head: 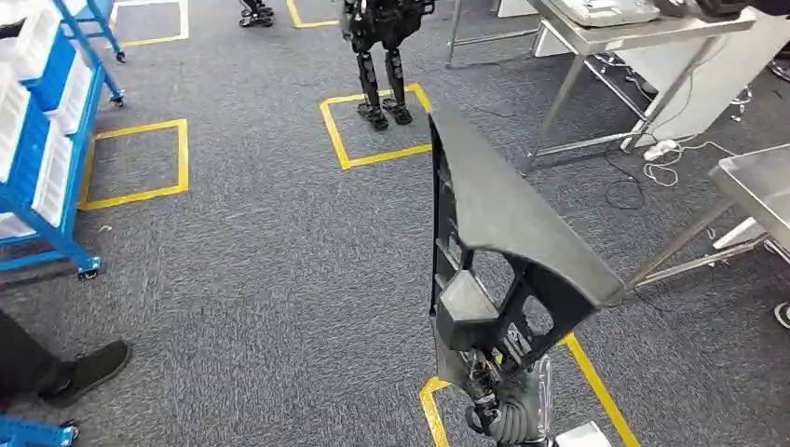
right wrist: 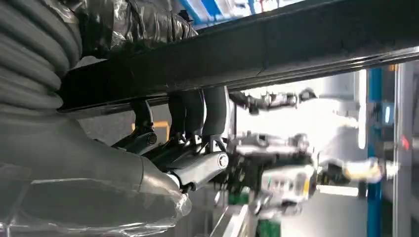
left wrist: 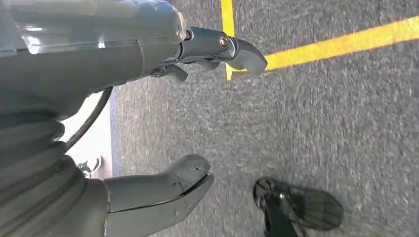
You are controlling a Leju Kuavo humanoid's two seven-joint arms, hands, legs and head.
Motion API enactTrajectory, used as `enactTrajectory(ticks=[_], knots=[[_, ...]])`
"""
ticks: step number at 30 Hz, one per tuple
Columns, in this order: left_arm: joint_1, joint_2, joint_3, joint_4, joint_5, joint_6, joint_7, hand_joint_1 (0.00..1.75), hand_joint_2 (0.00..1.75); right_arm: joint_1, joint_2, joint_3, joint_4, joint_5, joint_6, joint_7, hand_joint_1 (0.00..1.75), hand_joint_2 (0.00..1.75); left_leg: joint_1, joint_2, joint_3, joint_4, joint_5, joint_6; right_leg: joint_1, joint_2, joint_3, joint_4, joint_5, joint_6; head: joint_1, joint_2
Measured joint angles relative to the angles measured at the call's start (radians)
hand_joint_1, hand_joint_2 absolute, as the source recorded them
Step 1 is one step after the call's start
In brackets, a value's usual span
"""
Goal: Take the parts from the cabinet and place them on the table.
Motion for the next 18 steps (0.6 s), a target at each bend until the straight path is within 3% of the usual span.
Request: enactTrajectory(ticks=[1,2,5,6,7,8,9,10,11,12,13,15,16,17,18], knots=[[-0.001,-0.005,0.006,0.000,0.000,-0.002,0.004,0.00,1.75,-0.014,0.000,0.008,0.005,0.001,-0.011,0.000,1.75,1.75,0.000,0.010,0.003,-0.001,-0.003,-0.004,0.012,-0.058,0.030,-0.058,-0.010,-0.008,0.000,0.000],[-0.002,-0.011,0.014,0.000,-0.005,-0.004,0.008,0.00,1.75,-0.028,0.002,0.020,0.016,-0.002,-0.021,0.000,1.75,1.75,-0.007,0.019,0.004,0.002,-0.007,-0.011,0.023,-0.060,0.030,-0.068,-0.007,-0.015,0.000,0.000],[-0.004,-0.023,0.015,0.000,-0.025,-0.011,0.013,0.00,1.75,-0.031,0.001,0.029,0.033,-0.055,-0.026,0.000,1.75,1.75,-0.007,0.049,0.017,-0.008,-0.010,-0.021,0.026,-0.023,0.026,-0.070,-0.006,-0.023,0.000,0.000],[-0.006,-0.027,0.018,-0.001,-0.019,-0.010,0.010,0.00,1.75,-0.031,0.001,0.029,0.034,-0.075,-0.019,0.000,1.75,1.75,-0.008,0.055,0.020,-0.008,-0.017,-0.029,0.016,-0.010,0.036,-0.082,-0.001,-0.030,-0.001,0.000],[-0.006,-0.029,0.023,-0.001,-0.013,-0.007,0.006,0.00,1.75,-0.030,0.001,0.028,0.035,-0.082,-0.017,-0.001,1.75,1.75,-0.002,0.008,0.015,0.017,-0.036,-0.032,0.013,-0.002,0.040,-0.089,0.003,-0.036,0.000,0.000],[-0.006,-0.034,0.032,-0.001,-0.005,-0.005,0.002,0.00,1.75,-0.033,0.001,0.028,0.034,-0.092,-0.017,-0.001,1.75,1.75,0.000,-0.032,-0.009,0.071,-0.071,-0.032,0.010,0.008,0.040,-0.089,0.004,-0.043,-0.001,0.000],[-0.005,-0.035,0.040,-0.001,-0.001,-0.002,0.000,0.00,1.75,-0.034,0.002,0.029,0.034,-0.092,-0.016,0.000,1.75,1.75,0.000,-0.055,-0.048,0.154,-0.112,-0.033,0.010,0.020,0.039,-0.089,0.004,-0.046,-0.001,0.000],[-0.003,-0.035,0.047,-0.001,0.000,-0.001,0.000,0.00,1.75,-0.031,0.005,0.029,0.034,-0.091,-0.012,-0.001,1.75,1.75,0.000,-0.065,-0.091,0.239,-0.146,-0.035,0.010,0.034,0.040,-0.089,0.003,-0.048,-0.001,0.000],[-0.003,-0.035,0.051,-0.001,0.002,0.000,0.000,0.00,1.75,-0.029,0.005,0.029,0.035,-0.091,-0.012,0.000,1.75,1.75,-0.001,-0.066,-0.126,0.300,-0.158,-0.036,0.011,0.050,0.040,-0.088,0.003,-0.048,-0.001,0.000],[0.000,-0.035,0.055,-0.001,0.002,0.001,0.000,0.00,1.75,-0.027,0.005,0.029,0.035,-0.092,-0.013,0.000,1.75,1.75,-0.001,-0.067,-0.138,0.310,-0.142,-0.036,0.010,0.066,0.041,-0.086,0.003,-0.048,-0.001,0.000],[0.002,-0.035,0.060,-0.001,0.002,0.002,0.000,0.00,1.75,-0.027,0.005,0.029,0.035,-0.093,-0.013,0.000,1.75,1.75,0.000,-0.067,-0.128,0.273,-0.104,-0.035,0.009,0.082,0.042,-0.084,0.003,-0.048,-0.002,0.000],[0.001,-0.035,0.064,-0.001,0.002,0.002,-0.002,0.00,1.75,-0.026,0.006,0.029,0.035,-0.092,-0.013,0.000,1.75,1.75,0.001,-0.083,-0.061,0.104,0.001,-0.033,0.006,0.110,0.047,-0.077,-0.002,-0.041,-0.002,0.000],[0.001,-0.035,0.065,-0.001,0.003,0.002,-0.002,0.00,1.75,-0.026,0.006,0.029,0.034,-0.094,-0.011,0.000,1.75,1.75,0.004,-0.123,-0.034,0.031,0.022,-0.031,0.003,0.120,0.044,-0.070,-0.007,-0.035,-0.001,0.000],[0.001,-0.036,0.068,-0.001,0.007,0.002,-0.002,0.00,1.75,-0.026,0.007,0.029,0.034,-0.099,-0.004,0.000,1.75,1.75,0.003,-0.160,-0.028,0.014,0.009,-0.030,0.009,0.130,0.035,-0.059,-0.010,-0.029,-0.001,0.000],[0.000,-0.036,0.073,-0.001,0.014,0.001,-0.004,0.00,1.75,-0.020,0.009,0.028,0.029,-0.107,0.009,0.000,1.75,1.75,0.003,-0.149,-0.032,0.019,0.011,-0.023,0.004,0.139,0.028,-0.060,-0.007,-0.022,-0.001,0.000]])
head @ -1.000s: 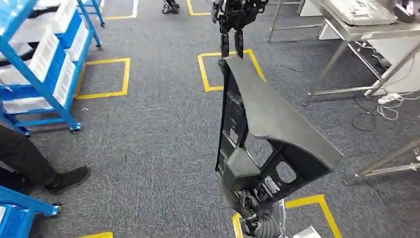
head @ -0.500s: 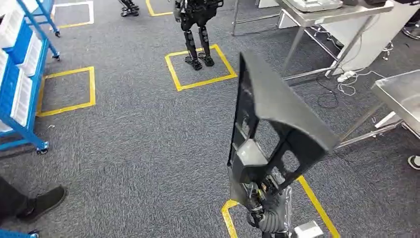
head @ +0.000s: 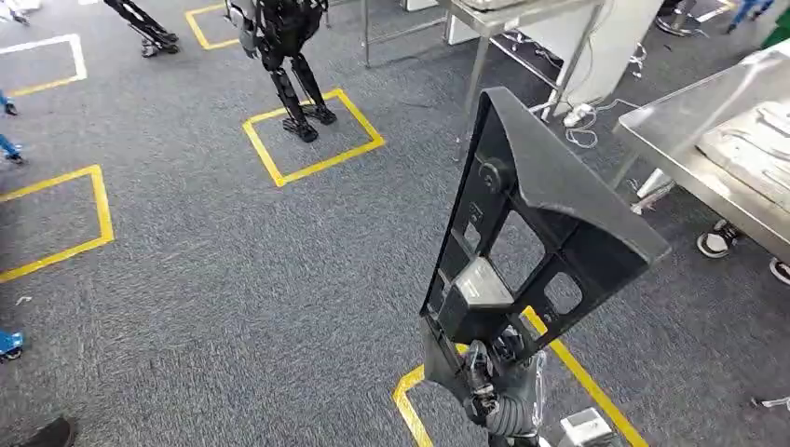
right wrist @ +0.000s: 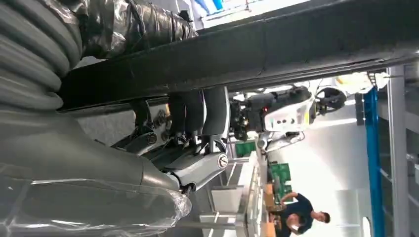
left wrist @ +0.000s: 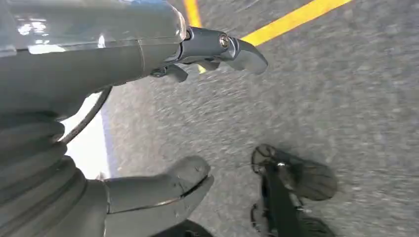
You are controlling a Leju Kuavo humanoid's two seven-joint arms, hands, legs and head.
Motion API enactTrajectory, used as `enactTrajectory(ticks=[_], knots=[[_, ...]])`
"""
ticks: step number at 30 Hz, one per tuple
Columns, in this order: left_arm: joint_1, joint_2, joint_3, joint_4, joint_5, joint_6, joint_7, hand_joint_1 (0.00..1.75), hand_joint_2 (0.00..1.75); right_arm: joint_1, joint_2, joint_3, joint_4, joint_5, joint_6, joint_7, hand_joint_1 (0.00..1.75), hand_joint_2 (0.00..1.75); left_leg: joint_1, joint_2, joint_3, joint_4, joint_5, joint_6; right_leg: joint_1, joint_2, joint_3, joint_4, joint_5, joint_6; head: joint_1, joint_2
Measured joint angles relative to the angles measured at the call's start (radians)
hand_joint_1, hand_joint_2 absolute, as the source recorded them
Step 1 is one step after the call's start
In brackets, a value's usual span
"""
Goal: Take the parts from the cabinet and place them on the table.
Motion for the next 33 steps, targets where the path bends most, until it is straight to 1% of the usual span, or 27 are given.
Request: enactTrajectory(ticks=[2,3,4,5,7,8,9,10,11,12,13,14,17,18,19,20,21,22,23,24,25,27,28,29,30,31,33], knots=[[-0.006,0.000,0.013,0.000,0.002,0.006,-0.001,0.00,1.75,0.018,0.007,0.000,-0.018,-0.015,0.032,0.000,1.75,1.75,-0.009,0.016,0.004,-0.002,0.002,0.011,-0.007,0.019,-0.003,-0.007,0.007,0.013,0.000,0.000],[-0.005,-0.002,0.016,0.000,-0.004,0.010,-0.003,0.00,1.75,0.023,0.011,-0.002,-0.026,-0.016,0.049,-0.001,1.75,1.75,0.000,0.031,0.007,-0.015,0.010,0.022,-0.002,0.026,-0.007,-0.005,0.008,0.019,0.000,0.000],[-0.004,-0.001,0.016,0.000,-0.010,0.011,-0.007,0.00,1.75,0.029,0.013,-0.002,-0.032,-0.014,0.061,-0.001,1.75,1.75,0.000,0.044,0.010,-0.021,0.014,0.029,-0.001,-0.022,-0.009,0.010,-0.005,0.021,0.001,0.000],[-0.003,0.000,0.017,0.000,-0.015,0.012,-0.015,0.00,1.75,0.027,0.017,-0.003,-0.040,-0.012,0.069,-0.001,1.75,1.75,0.000,0.056,0.010,-0.023,0.016,0.034,0.000,-0.068,-0.030,0.051,-0.036,0.027,0.001,0.000],[0.000,0.000,0.021,0.000,-0.025,0.012,-0.039,0.00,1.75,0.024,0.024,-0.003,-0.048,0.000,0.069,-0.001,1.75,1.75,-0.004,0.082,0.009,-0.023,0.015,0.036,-0.006,-0.094,-0.100,0.195,-0.106,0.038,0.000,0.000],[0.000,0.001,0.021,0.000,-0.028,0.011,-0.051,0.00,1.75,0.026,0.026,-0.003,-0.050,0.004,0.063,-0.001,1.75,1.75,-0.004,0.095,0.008,-0.023,0.013,0.037,-0.009,-0.097,-0.128,0.249,-0.123,0.041,0.001,0.000],[0.000,0.001,0.021,0.000,-0.036,0.006,-0.062,0.00,1.75,0.025,0.027,-0.002,-0.050,0.007,0.054,-0.001,1.75,1.75,-0.004,0.108,0.009,-0.023,0.011,0.037,-0.012,-0.099,-0.140,0.270,-0.119,0.043,0.001,0.000],[-0.002,0.001,0.021,0.000,-0.039,0.002,-0.068,0.00,1.75,0.024,0.027,-0.001,-0.050,0.012,0.043,-0.001,1.75,1.75,-0.004,0.120,0.011,-0.023,0.010,0.035,-0.014,-0.103,-0.128,0.246,-0.095,0.044,0.002,0.000],[-0.003,0.001,0.021,0.000,-0.045,0.000,-0.074,0.00,1.75,0.023,0.027,0.002,-0.050,0.016,0.032,-0.001,1.75,1.75,-0.004,0.132,0.014,-0.023,0.007,0.033,-0.015,-0.109,-0.095,0.183,-0.056,0.043,0.001,0.000],[-0.004,0.001,0.021,0.000,-0.047,-0.004,-0.077,0.00,1.75,0.022,0.027,0.006,-0.050,0.019,0.023,0.000,1.75,1.75,-0.004,0.143,0.019,-0.023,0.004,0.031,-0.014,-0.120,-0.045,0.091,-0.013,0.039,0.001,0.000],[-0.005,0.001,0.021,0.000,-0.050,-0.006,-0.080,0.00,1.75,0.020,0.027,0.014,-0.050,0.021,0.014,-0.001,1.75,1.75,-0.004,0.152,0.025,-0.023,0.001,0.027,-0.009,-0.158,0.005,0.004,0.015,0.031,0.002,0.000],[-0.005,0.001,0.021,0.000,-0.054,-0.008,-0.080,0.00,1.75,0.015,0.026,0.020,-0.050,0.023,0.007,0.000,1.75,1.75,-0.009,0.160,0.027,-0.024,-0.003,0.021,0.005,-0.193,0.012,-0.013,-0.002,0.022,0.000,0.000],[-0.010,0.001,0.023,0.000,-0.057,-0.008,-0.076,0.00,1.75,0.012,0.024,0.040,-0.049,0.031,-0.013,0.000,1.75,1.75,-0.006,0.186,0.036,-0.030,-0.005,0.006,0.011,-0.162,0.004,-0.015,0.001,0.010,0.001,0.000],[-0.012,0.000,0.023,0.000,-0.061,-0.010,-0.074,0.00,1.75,0.013,0.024,0.045,-0.050,0.032,-0.016,0.000,1.75,1.75,-0.010,0.198,0.044,-0.035,-0.007,-0.001,0.010,-0.148,0.007,-0.026,0.006,0.003,0.001,0.000],[-0.013,0.001,0.023,-0.002,-0.064,-0.015,-0.074,0.00,1.75,0.012,0.024,0.050,-0.048,0.034,-0.017,0.000,1.75,1.75,-0.003,0.182,0.045,-0.028,-0.017,-0.006,-0.007,-0.138,0.022,-0.042,0.015,-0.004,0.001,0.000],[-0.015,0.002,0.023,-0.003,-0.065,-0.021,-0.079,0.00,1.75,0.006,0.023,0.053,-0.047,0.037,-0.017,-0.001,1.75,1.75,-0.002,0.125,0.033,0.005,-0.038,-0.009,-0.006,-0.128,0.026,-0.049,0.018,-0.011,0.001,0.000],[-0.015,0.001,0.025,-0.003,-0.066,-0.028,-0.086,0.00,1.75,-0.003,0.023,0.060,-0.041,0.042,-0.017,0.000,1.75,1.75,-0.002,0.096,-0.001,0.074,-0.078,-0.010,-0.006,-0.118,0.024,-0.049,0.019,-0.016,0.000,0.000],[-0.014,0.001,0.028,-0.003,-0.067,-0.033,-0.091,0.00,1.75,-0.007,0.022,0.066,-0.034,0.049,-0.017,0.000,1.75,1.75,-0.001,0.085,-0.045,0.163,-0.118,-0.013,-0.005,-0.104,0.023,-0.048,0.019,-0.017,0.000,0.000],[-0.012,0.002,0.032,-0.003,-0.070,-0.037,-0.096,0.00,1.75,-0.009,0.019,0.073,-0.026,0.055,-0.018,0.000,1.75,1.75,-0.001,0.083,-0.081,0.230,-0.140,-0.016,-0.004,-0.091,0.023,-0.047,0.018,-0.018,0.000,0.000],[-0.011,0.003,0.036,-0.003,-0.071,-0.040,-0.099,0.00,1.75,-0.010,0.017,0.077,-0.019,0.057,-0.019,0.000,1.75,1.75,-0.001,0.083,-0.105,0.269,-0.141,-0.017,-0.003,-0.077,0.023,-0.045,0.018,-0.018,0.000,0.000],[-0.009,0.004,0.039,-0.003,-0.073,-0.041,-0.102,0.00,1.75,-0.011,0.015,0.079,-0.012,0.058,-0.022,0.000,1.75,1.75,-0.001,0.082,-0.108,0.261,-0.118,-0.018,-0.003,-0.062,0.023,-0.042,0.017,-0.019,0.000,0.000],[-0.010,0.007,0.042,-0.003,-0.074,-0.042,-0.108,0.00,1.75,-0.013,0.013,0.082,-0.003,0.058,-0.026,0.000,1.75,1.75,0.001,0.074,-0.060,0.132,-0.026,-0.019,-0.007,-0.034,0.022,-0.030,0.011,-0.012,0.000,0.000],[-0.011,0.009,0.043,-0.003,-0.074,-0.042,-0.109,0.00,1.75,-0.016,0.011,0.086,0.001,0.058,-0.026,0.000,1.75,1.75,0.005,0.044,-0.017,0.032,0.026,-0.019,-0.008,-0.021,0.021,-0.019,0.004,-0.006,0.000,0.000],[-0.010,0.010,0.045,-0.003,-0.074,-0.042,-0.110,0.00,1.75,-0.017,0.010,0.090,0.004,0.058,-0.026,0.000,1.75,1.75,0.006,-0.004,-0.004,0.005,0.001,-0.017,-0.005,-0.012,0.015,-0.011,-0.001,0.001,0.000,0.000],[-0.011,0.010,0.046,-0.003,-0.073,-0.043,-0.112,0.00,1.75,-0.020,0.009,0.093,0.005,0.057,-0.026,0.000,1.75,1.75,0.005,-0.001,-0.004,-0.003,0.004,-0.009,-0.006,0.002,0.007,-0.003,-0.003,0.006,0.001,0.000],[-0.012,0.010,0.047,-0.003,-0.073,-0.043,-0.116,0.00,1.75,-0.020,0.008,0.093,0.006,0.057,-0.026,0.000,1.75,1.75,0.004,0.008,-0.005,-0.003,0.005,-0.006,-0.006,0.006,0.004,-0.005,0.000,0.012,0.001,0.000],[-0.014,0.010,0.048,-0.003,-0.068,-0.045,-0.119,0.00,1.75,-0.019,0.006,0.093,0.008,0.055,-0.026,0.000,1.75,1.75,-0.002,0.028,0.000,-0.006,0.009,0.009,-0.012,0.027,-0.001,-0.012,0.007,0.026,0.000,0.000]])
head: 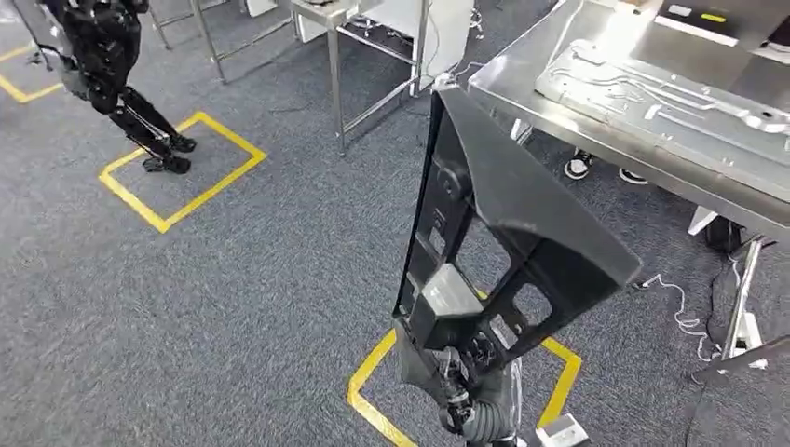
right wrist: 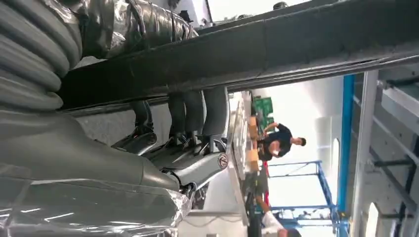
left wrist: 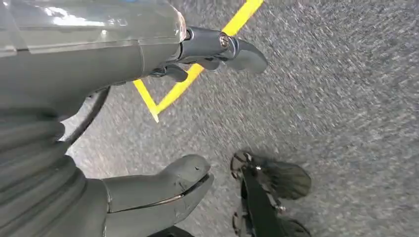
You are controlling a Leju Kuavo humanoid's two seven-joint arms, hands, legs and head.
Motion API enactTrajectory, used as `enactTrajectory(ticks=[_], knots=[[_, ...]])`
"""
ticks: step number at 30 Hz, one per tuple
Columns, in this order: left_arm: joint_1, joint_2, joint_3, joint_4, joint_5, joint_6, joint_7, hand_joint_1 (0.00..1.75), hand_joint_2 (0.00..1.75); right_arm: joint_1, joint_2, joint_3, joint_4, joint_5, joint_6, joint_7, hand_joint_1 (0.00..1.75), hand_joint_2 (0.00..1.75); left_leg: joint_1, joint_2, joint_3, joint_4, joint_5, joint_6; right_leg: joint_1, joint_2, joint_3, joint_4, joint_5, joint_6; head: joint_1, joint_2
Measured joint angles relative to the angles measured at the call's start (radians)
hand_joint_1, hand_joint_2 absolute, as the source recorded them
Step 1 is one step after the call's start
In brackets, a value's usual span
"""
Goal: Take the parts from the cabinet and place them on the table.
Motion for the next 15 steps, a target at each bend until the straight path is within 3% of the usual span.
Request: enactTrajectory(ticks=[1,2,3,5,6,7,8,9,10,11,12,15], knots=[[-0.001,-0.002,0.001,0.000,0.005,-0.005,-0.005,0.00,1.75,0.001,-0.002,0.000,0.002,0.000,0.000,0.000,1.75,1.75,0.007,0.016,0.003,-0.010,0.008,0.012,0.001,-0.021,0.000,0.006,-0.005,0.003,0.001,0.000],[-0.002,-0.002,0.005,0.000,0.009,-0.006,-0.009,0.00,1.75,0.001,-0.002,0.000,0.003,0.000,0.001,0.000,1.75,1.75,0.006,0.025,0.005,-0.014,0.009,0.016,0.006,-0.077,-0.009,0.029,-0.024,0.008,0.002,0.000],[-0.002,-0.002,0.013,-0.001,0.012,-0.005,-0.010,0.00,1.75,-0.003,-0.003,0.000,0.005,0.001,0.004,0.000,1.75,1.75,0.005,0.035,0.005,-0.015,0.009,0.020,0.005,-0.109,-0.036,0.084,-0.059,0.013,0.000,0.000],[0.004,0.000,0.021,-0.001,0.012,-0.002,-0.010,0.00,1.75,-0.004,-0.003,-0.001,0.014,0.016,0.006,0.000,1.75,1.75,0.002,0.064,0.004,-0.015,0.007,0.022,0.001,-0.126,-0.115,0.240,-0.130,0.019,0.000,0.000],[0.005,0.000,0.025,-0.001,0.012,-0.002,-0.010,0.00,1.75,-0.002,-0.004,-0.001,0.018,0.024,0.005,0.000,1.75,1.75,0.002,0.079,0.004,-0.015,0.005,0.022,-0.002,-0.127,-0.144,0.292,-0.139,0.021,0.000,0.000],[0.005,0.000,0.029,-0.001,0.010,-0.003,-0.010,0.00,1.75,0.001,-0.006,-0.002,0.022,0.032,0.004,0.000,1.75,1.75,0.002,0.092,0.006,-0.015,0.003,0.021,-0.004,-0.129,-0.146,0.293,-0.122,0.023,0.001,0.000],[0.005,0.000,0.032,-0.001,0.005,-0.003,-0.009,0.00,1.75,0.004,-0.006,-0.002,0.026,0.036,0.003,0.000,1.75,1.75,0.002,0.103,0.009,-0.015,0.000,0.020,-0.004,-0.133,-0.125,0.248,-0.087,0.022,0.000,0.000],[0.004,0.000,0.033,-0.001,0.002,-0.003,-0.008,0.00,1.75,0.006,-0.006,-0.003,0.028,0.036,0.003,0.000,1.75,1.75,0.002,0.113,0.014,-0.015,-0.004,0.018,-0.004,-0.140,-0.084,0.172,-0.044,0.020,0.001,0.000],[0.004,-0.001,0.034,-0.001,0.000,-0.003,-0.008,0.00,1.75,0.007,-0.007,-0.005,0.029,0.034,0.005,0.000,1.75,1.75,0.003,0.123,0.021,-0.015,-0.008,0.015,-0.001,-0.165,-0.028,0.066,0.002,0.013,0.001,0.000],[0.004,-0.002,0.036,-0.001,-0.002,-0.004,-0.009,0.00,1.75,0.006,-0.006,-0.005,0.030,0.032,0.008,0.000,1.75,1.75,0.001,0.133,0.026,-0.016,-0.012,0.010,0.008,-0.220,0.004,-0.001,-0.001,0.005,0.000,0.000],[0.004,-0.003,0.039,-0.001,-0.003,-0.006,-0.011,0.00,1.75,0.006,-0.006,-0.006,0.032,0.035,0.012,0.000,1.75,1.75,-0.005,0.141,0.028,-0.014,-0.017,0.003,0.017,-0.213,0.003,-0.004,0.001,-0.003,0.000,0.000],[0.001,-0.004,0.041,-0.001,-0.008,-0.011,-0.017,0.00,1.75,0.011,-0.006,-0.010,0.040,0.041,0.018,0.000,1.75,1.75,-0.005,0.172,0.044,-0.026,-0.020,-0.013,0.020,-0.177,-0.002,-0.003,-0.002,-0.016,0.000,0.000]])
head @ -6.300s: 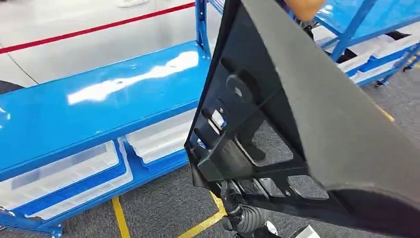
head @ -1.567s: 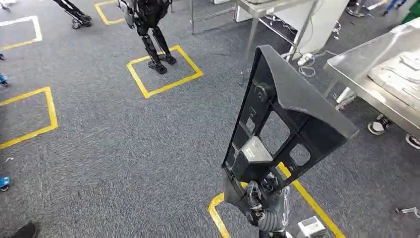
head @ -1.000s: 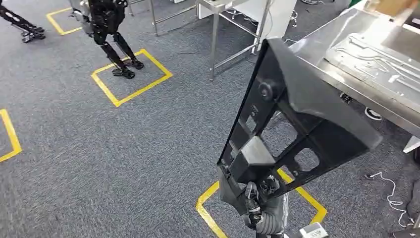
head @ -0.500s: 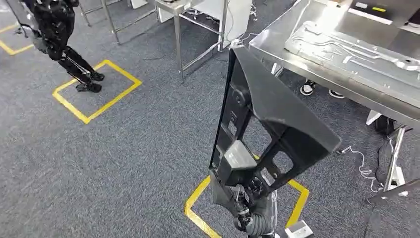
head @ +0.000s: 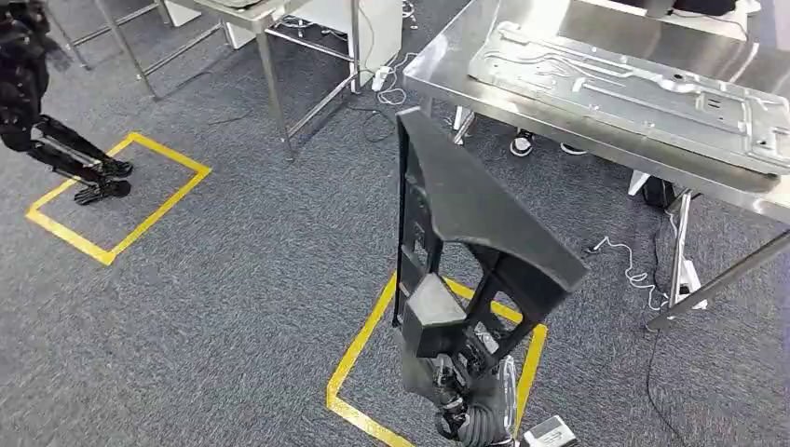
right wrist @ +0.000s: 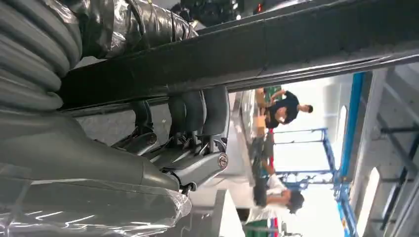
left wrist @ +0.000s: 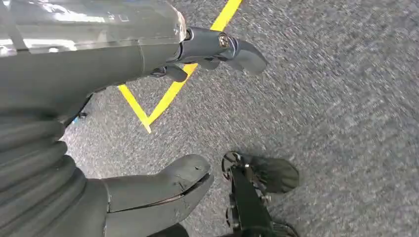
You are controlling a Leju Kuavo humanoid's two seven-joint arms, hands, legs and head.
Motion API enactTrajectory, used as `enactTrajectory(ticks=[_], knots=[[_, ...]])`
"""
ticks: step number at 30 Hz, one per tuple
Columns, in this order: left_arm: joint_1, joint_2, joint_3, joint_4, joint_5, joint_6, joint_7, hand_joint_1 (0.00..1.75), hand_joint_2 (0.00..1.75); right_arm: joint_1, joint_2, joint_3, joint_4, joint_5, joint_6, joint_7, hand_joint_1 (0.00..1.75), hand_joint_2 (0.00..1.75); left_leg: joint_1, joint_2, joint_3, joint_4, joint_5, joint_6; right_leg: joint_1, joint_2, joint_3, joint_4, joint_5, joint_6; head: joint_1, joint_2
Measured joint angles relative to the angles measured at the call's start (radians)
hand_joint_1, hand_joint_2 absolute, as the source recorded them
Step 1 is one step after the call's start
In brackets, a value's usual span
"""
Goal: Take the parts from the cabinet and place them on the table.
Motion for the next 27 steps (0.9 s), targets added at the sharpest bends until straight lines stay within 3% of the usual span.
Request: enactTrajectory(ticks=[1,2,3,4,5,6,7,8,10,11,12,15,16,17,18,19,21,22,23,24,26,27], knots=[[-0.002,0.000,0.000,-0.002,0.000,-0.001,0.000,0.00,1.75,0.002,0.000,0.000,0.000,0.002,0.000,0.000,1.75,1.75,0.001,0.006,0.002,0.001,-0.008,-0.008,-0.013,0.015,0.012,-0.016,0.008,-0.010,0.000,0.000],[-0.004,0.000,0.000,-0.002,-0.001,-0.001,-0.002,0.00,1.75,0.005,0.000,-0.002,0.001,0.004,0.000,0.000,1.75,1.75,0.006,-0.042,0.003,0.020,-0.022,-0.012,-0.014,0.022,0.019,-0.023,0.010,-0.014,-0.001,0.000],[-0.003,0.000,0.000,-0.002,-0.001,-0.002,-0.003,0.00,1.75,0.003,0.000,-0.002,0.002,0.005,0.001,0.000,1.75,1.75,0.007,-0.085,-0.020,0.074,-0.059,-0.011,-0.016,0.029,0.021,-0.025,0.012,-0.023,-0.001,0.000],[-0.002,-0.001,0.000,-0.002,-0.001,-0.003,-0.003,0.00,1.75,0.001,0.000,-0.002,0.005,0.007,0.002,0.000,1.75,1.75,0.007,-0.106,-0.058,0.149,-0.097,-0.012,-0.015,0.042,0.020,-0.024,0.012,-0.024,0.000,0.000],[0.000,-0.001,0.000,-0.002,0.000,-0.003,-0.003,0.00,1.75,0.001,0.000,-0.002,0.007,0.008,0.003,0.000,1.75,1.75,0.007,-0.116,-0.104,0.239,-0.134,-0.013,-0.013,0.056,0.020,-0.022,0.010,-0.026,0.000,0.000],[0.002,-0.001,0.001,-0.002,0.000,-0.003,-0.003,0.00,1.75,0.003,0.000,-0.003,0.010,0.008,0.003,0.000,1.75,1.75,0.007,-0.117,-0.138,0.301,-0.150,-0.014,-0.012,0.070,0.020,-0.020,0.009,-0.027,0.000,0.000],[0.005,-0.001,0.001,-0.002,0.000,-0.003,-0.003,0.00,1.75,0.004,0.000,-0.004,0.013,0.008,0.003,0.000,1.75,1.75,0.006,-0.117,-0.154,0.318,-0.137,-0.014,-0.011,0.086,0.020,-0.018,0.008,-0.029,0.000,0.000],[0.008,-0.001,0.001,-0.002,0.000,-0.003,-0.003,0.00,1.75,0.004,0.000,-0.005,0.015,0.009,0.003,0.000,1.75,1.75,0.007,-0.118,-0.146,0.286,-0.100,-0.012,-0.011,0.102,0.022,-0.015,0.006,-0.028,0.000,0.000],[0.007,-0.001,0.001,-0.002,-0.001,-0.004,-0.003,0.00,1.75,0.004,0.000,-0.006,0.017,0.010,0.003,0.000,1.75,1.75,0.007,-0.134,-0.080,0.115,0.006,-0.006,-0.011,0.132,0.026,-0.008,0.001,-0.021,0.000,0.000],[0.007,0.000,0.001,-0.002,-0.002,-0.004,-0.003,0.00,1.75,0.004,0.000,-0.006,0.018,0.010,0.004,0.000,1.75,1.75,0.008,-0.172,-0.053,0.039,0.031,-0.001,-0.014,0.142,0.023,-0.003,-0.002,-0.017,0.000,0.000],[0.007,0.000,0.002,-0.002,-0.004,-0.005,-0.003,0.00,1.75,0.002,0.000,-0.006,0.019,0.011,0.005,0.000,1.75,1.75,0.008,-0.203,-0.048,0.023,0.016,0.001,-0.009,0.151,0.017,0.006,-0.005,-0.011,0.000,0.000],[0.001,0.000,0.002,-0.002,-0.015,-0.010,-0.010,0.00,1.75,0.004,0.001,-0.007,0.020,-0.013,0.025,0.000,1.75,1.75,-0.001,-0.174,-0.045,0.025,0.023,0.015,-0.017,0.178,0.008,-0.003,0.004,0.007,0.000,0.000],[0.001,-0.003,0.002,-0.002,-0.023,-0.015,-0.012,0.00,1.75,0.003,0.002,-0.009,0.020,-0.035,0.043,0.000,1.75,1.75,0.008,-0.162,-0.043,0.015,0.028,0.023,-0.013,0.188,0.006,-0.003,0.005,0.013,0.000,0.000],[0.000,-0.006,0.002,-0.002,-0.027,-0.016,-0.012,0.00,1.75,0.003,0.003,-0.013,0.021,-0.048,0.061,0.000,1.75,1.75,0.010,-0.148,-0.041,0.009,0.033,0.030,-0.014,0.144,0.005,0.011,-0.005,0.016,0.000,0.000],[0.000,-0.006,0.002,-0.002,-0.035,-0.016,-0.008,0.00,1.75,-0.002,0.005,-0.014,0.024,-0.050,0.069,0.000,1.75,1.75,0.010,-0.139,-0.039,0.006,0.033,0.036,-0.009,0.087,-0.016,0.053,-0.036,0.023,0.002,0.000],[0.003,-0.006,0.002,-0.002,-0.042,-0.012,0.004,0.00,1.75,-0.008,0.010,-0.015,0.030,-0.036,0.066,0.000,1.75,1.75,0.008,-0.124,-0.039,0.006,0.032,0.038,-0.013,0.062,-0.055,0.130,-0.078,0.030,0.001,0.000],[0.007,-0.006,0.004,-0.002,-0.043,-0.006,0.017,0.00,1.75,-0.011,0.011,-0.013,0.040,0.006,0.026,0.000,1.75,1.75,0.007,-0.105,-0.039,0.006,0.029,0.039,-0.020,0.049,-0.127,0.270,-0.133,0.036,0.001,0.000],[0.008,-0.006,0.009,-0.002,-0.042,-0.003,0.018,0.00,1.75,-0.007,0.011,-0.011,0.044,0.034,-0.011,0.000,1.75,1.75,0.008,-0.096,-0.039,0.007,0.027,0.038,-0.023,0.047,-0.142,0.297,-0.130,0.038,0.001,0.000],[0.009,-0.006,0.013,-0.002,-0.041,-0.002,0.018,0.00,1.75,-0.003,0.011,-0.010,0.047,0.046,-0.035,0.000,1.75,1.75,0.008,-0.091,-0.037,0.007,0.026,0.037,-0.025,0.045,-0.133,0.277,-0.107,0.039,0.002,0.000],[0.009,-0.006,0.019,-0.002,-0.040,-0.002,0.018,0.00,1.75,-0.001,0.009,-0.010,0.047,0.051,-0.046,0.000,1.75,1.75,0.008,-0.088,-0.034,0.007,0.024,0.034,-0.026,0.043,-0.096,0.207,-0.063,0.039,0.001,0.000],[0.007,-0.006,0.029,-0.002,-0.034,-0.003,0.018,0.00,1.75,-0.001,0.008,-0.009,0.046,0.058,-0.063,0.000,1.75,1.75,0.008,-0.081,-0.025,0.006,0.020,0.028,-0.024,0.031,0.007,0.019,0.017,0.028,0.002,0.000],[0.007,-0.006,0.032,-0.002,-0.035,-0.004,0.017,0.00,1.75,-0.002,0.007,-0.008,0.046,0.059,-0.066,0.000,1.75,1.75,0.004,-0.080,-0.024,0.006,0.017,0.023,-0.016,0.021,0.017,-0.004,-0.004,0.022,0.000,0.000]])
